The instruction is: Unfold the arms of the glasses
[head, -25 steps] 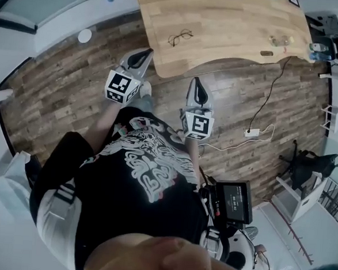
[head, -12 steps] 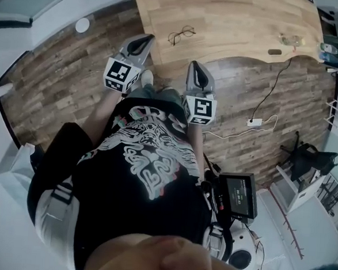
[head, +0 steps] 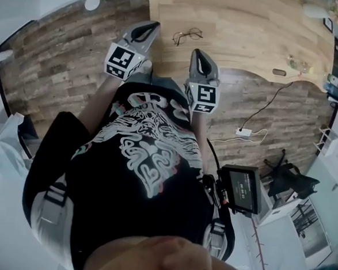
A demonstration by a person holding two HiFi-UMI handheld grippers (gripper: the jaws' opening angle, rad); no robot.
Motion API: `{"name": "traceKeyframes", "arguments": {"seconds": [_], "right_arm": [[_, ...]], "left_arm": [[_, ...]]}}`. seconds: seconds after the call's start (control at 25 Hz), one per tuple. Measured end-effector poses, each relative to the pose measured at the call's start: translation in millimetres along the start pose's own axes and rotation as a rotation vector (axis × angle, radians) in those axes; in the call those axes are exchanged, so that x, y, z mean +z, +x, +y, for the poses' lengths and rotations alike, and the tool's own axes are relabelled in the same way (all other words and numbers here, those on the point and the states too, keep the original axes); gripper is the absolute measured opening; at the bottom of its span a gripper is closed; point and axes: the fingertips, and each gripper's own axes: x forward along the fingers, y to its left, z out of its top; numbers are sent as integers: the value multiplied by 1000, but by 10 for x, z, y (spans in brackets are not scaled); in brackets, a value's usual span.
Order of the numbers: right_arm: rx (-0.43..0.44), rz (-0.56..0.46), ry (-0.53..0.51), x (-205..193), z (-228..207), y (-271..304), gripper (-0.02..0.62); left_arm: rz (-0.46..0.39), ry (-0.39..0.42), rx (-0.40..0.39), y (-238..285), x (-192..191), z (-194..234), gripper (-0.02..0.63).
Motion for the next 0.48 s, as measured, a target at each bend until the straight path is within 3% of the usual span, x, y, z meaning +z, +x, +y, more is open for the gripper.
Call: {"name": "traceKeyframes", "arguments": {"seconds": [0.24,0.48], "right_arm": [[143,88,56,-210,-137,300,2],[230,222,89,-547,-139,532,5]], "left_arm": [[23,-35,95,98,-71,150,-11],[41,-56,150,198,-249,207,-11]]}}
